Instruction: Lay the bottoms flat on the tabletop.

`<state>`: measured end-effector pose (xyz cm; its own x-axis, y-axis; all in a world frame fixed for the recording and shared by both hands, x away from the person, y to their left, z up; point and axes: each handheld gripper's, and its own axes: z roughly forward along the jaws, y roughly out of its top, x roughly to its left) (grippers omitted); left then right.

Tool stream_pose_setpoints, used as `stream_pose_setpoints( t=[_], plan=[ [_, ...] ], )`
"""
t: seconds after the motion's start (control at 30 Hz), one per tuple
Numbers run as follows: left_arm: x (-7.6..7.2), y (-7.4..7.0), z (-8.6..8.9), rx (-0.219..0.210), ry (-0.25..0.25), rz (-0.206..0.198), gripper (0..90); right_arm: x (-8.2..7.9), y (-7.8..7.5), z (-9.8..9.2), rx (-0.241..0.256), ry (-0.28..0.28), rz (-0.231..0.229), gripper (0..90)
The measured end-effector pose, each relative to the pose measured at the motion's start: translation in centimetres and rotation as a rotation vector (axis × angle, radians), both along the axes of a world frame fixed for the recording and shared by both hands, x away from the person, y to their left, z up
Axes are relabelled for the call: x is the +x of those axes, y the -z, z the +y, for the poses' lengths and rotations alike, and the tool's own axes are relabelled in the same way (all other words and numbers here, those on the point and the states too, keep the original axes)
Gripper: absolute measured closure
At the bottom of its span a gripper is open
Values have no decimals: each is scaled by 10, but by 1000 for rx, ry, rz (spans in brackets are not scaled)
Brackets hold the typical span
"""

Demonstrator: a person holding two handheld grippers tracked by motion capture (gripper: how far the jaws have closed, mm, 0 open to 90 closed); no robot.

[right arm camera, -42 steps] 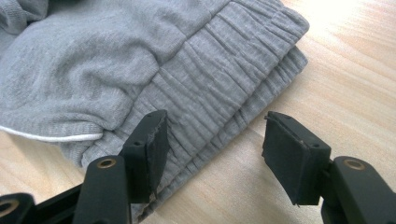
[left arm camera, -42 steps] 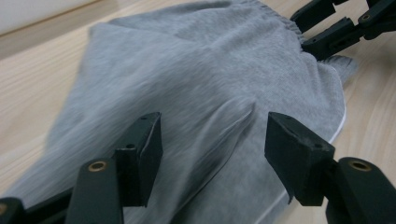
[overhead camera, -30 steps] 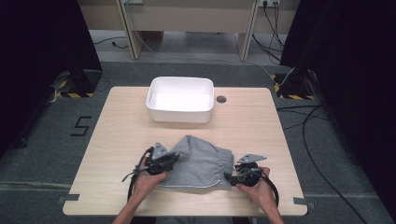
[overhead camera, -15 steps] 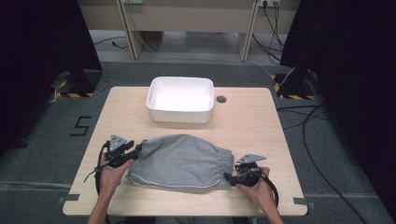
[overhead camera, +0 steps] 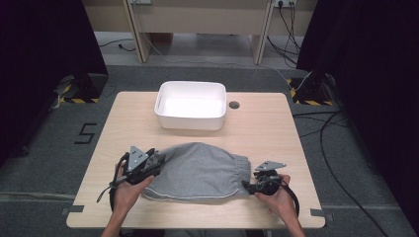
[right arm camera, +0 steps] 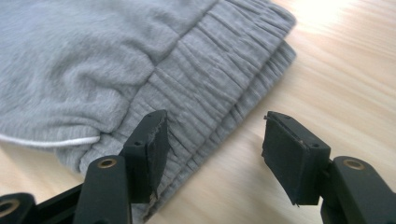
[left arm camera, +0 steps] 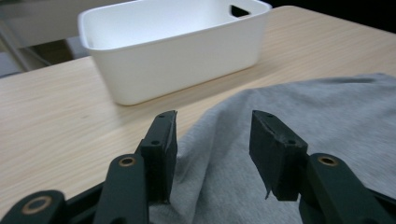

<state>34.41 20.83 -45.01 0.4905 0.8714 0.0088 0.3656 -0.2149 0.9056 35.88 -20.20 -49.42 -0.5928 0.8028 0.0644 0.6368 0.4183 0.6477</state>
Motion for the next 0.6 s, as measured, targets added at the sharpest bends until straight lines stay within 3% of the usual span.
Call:
stream_pose_setpoints(
  t=[0.13, 0.27, 0.3, 0.37, 0.47, 0.53, 0.6],
  plan=[
    [0, 14, -18, 39, 80, 72, 518, 7, -5, -13, -80, 43, -30, 408],
    [1, 22, -28, 82, 71, 71, 504, 15, -10, -26, -91, 110, -47, 414],
    [2, 22, -27, 87, 56, 58, 484, 14, -13, -26, -83, 111, -59, 408],
    [5, 21, -23, 68, 24, 45, 450, 8, -21, -24, 7, 83, -67, 398],
    [12, 25, -17, 77, 15, 63, 446, -2, -32, -8, 92, 20, -77, 393],
    [18, 32, -14, 83, 1, 86, 435, -7, -34, 8, 116, -23, -72, 393],
    [26, 39, -8, 73, -12, 98, 464, -10, -31, 23, 92, -75, -77, 393]
  ],
)
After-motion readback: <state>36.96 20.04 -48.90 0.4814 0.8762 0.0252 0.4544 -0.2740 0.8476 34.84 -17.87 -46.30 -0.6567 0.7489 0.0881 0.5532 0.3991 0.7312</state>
